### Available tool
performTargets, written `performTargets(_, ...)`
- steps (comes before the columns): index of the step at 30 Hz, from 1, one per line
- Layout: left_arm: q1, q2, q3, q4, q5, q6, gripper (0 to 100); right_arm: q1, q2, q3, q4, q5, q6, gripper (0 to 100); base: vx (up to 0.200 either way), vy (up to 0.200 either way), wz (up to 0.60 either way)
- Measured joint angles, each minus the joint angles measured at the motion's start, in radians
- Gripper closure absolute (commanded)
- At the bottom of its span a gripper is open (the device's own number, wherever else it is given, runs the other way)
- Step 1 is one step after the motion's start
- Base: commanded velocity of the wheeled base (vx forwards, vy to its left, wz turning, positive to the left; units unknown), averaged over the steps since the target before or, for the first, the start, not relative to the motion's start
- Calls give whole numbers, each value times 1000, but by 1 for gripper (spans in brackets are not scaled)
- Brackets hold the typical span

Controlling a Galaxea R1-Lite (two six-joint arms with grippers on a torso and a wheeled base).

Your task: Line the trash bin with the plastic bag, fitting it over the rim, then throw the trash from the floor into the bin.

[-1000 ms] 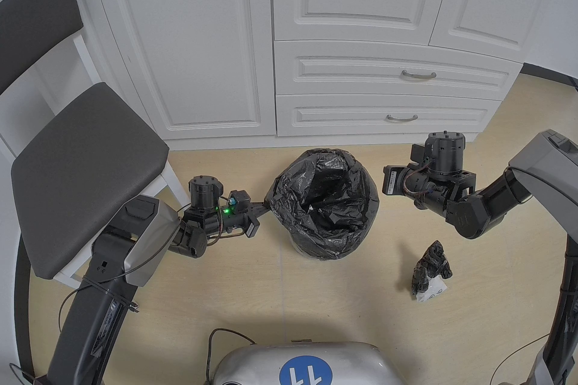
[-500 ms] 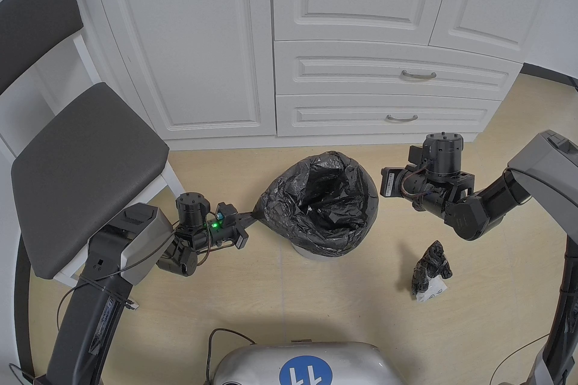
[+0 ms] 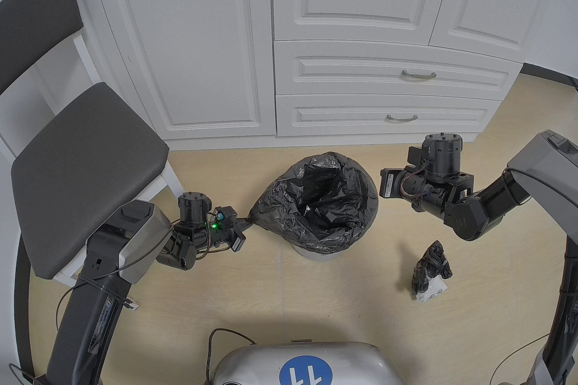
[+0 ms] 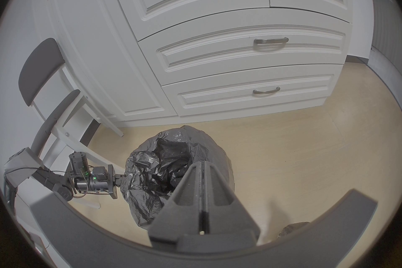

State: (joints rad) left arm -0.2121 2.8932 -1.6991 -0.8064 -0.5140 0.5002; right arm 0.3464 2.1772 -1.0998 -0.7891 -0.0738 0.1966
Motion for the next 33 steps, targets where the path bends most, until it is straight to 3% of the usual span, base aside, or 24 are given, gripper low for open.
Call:
performTargets(6,-1,4,-35,62,1,24,100,0,0,1,0,0,0,100,0,0,0)
performTargets(12,-13,34,-160,161,29,14,100,0,0,1,1,0,0,100,0,0,0)
performTargets(17,-51,78,-270,291,59,-50,100,0,4,0,3,0,-1,100,0,0,0)
performTargets(22,-91,102,-295,372,66,-72,100,4,20,-5,3,1,-1,100,0,0,0)
performTargets(31,-103,116,-301,299,66,-150,100,9,32,-4,1,2,-2,100,0,0,0)
performTargets(32,-101,118,-301,289,66,-158,0,9,32,-4,1,2,-2,100,0,0,0)
performTargets(33,-100,119,-301,277,65,-164,0,9,32,-4,1,2,-2,100,0,0,0)
